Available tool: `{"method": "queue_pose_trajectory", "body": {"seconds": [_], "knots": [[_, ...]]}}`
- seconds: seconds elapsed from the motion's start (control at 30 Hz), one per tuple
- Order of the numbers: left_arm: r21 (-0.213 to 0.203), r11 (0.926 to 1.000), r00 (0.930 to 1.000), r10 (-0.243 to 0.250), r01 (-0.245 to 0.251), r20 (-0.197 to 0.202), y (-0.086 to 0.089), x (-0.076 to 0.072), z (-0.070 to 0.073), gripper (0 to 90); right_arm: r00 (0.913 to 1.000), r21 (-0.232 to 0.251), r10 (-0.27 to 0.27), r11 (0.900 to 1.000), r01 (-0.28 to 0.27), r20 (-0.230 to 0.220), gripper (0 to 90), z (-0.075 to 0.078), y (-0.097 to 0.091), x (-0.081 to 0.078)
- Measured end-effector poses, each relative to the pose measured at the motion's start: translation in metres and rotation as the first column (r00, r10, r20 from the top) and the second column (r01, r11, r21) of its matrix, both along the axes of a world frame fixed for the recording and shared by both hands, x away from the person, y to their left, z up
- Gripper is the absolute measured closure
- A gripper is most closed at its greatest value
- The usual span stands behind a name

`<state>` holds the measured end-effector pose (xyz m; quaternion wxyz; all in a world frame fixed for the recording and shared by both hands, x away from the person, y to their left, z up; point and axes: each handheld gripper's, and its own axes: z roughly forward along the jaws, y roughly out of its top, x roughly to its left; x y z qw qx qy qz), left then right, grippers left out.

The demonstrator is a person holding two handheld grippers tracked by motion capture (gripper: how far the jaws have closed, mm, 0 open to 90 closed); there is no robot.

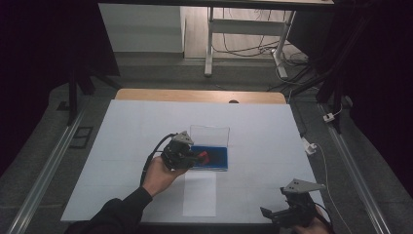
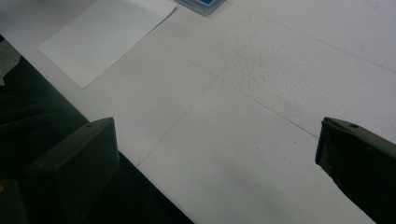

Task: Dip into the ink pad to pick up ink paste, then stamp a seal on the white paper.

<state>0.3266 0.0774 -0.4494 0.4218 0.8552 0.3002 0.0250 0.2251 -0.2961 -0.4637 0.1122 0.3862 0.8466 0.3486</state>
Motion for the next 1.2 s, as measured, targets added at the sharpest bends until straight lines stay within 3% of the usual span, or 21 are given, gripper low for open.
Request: {"method": "queue_pose_trajectory", "body": {"seconds": [0.4, 0.7, 0.83, 1.2], "knots": [[-0.005, 0.9999, 0.9999, -0.015, 0.015, -0.003, 0.007, -0.018, 0.005, 79.6, 1.0000, 0.003, 0.003, 1.0000, -0.003, 0.004, 0.0, 0.000, 0.000, -0.001], [-0.036, 0.9989, 0.9995, -0.031, 0.030, -0.012, 0.014, -0.027, 0.004, 79.6, 0.9999, 0.006, 0.002, 1.0000, -0.002, 0.010, 0.0, 0.001, 0.000, -0.001], [-0.027, 0.9986, 0.9989, -0.045, 0.045, 0.011, 0.013, -0.033, 0.003, 79.7, 0.9999, 0.005, 0.003, 1.0000, -0.003, 0.012, 0.0, 0.001, 0.000, -0.001], [0.018, 0.9991, 0.9993, -0.037, 0.037, -0.011, 0.008, -0.045, -0.011, 79.7, 0.9999, 0.003, 0.007, 1.0000, -0.007, 0.014, 0.0, 0.001, 0.000, -0.001]]}}
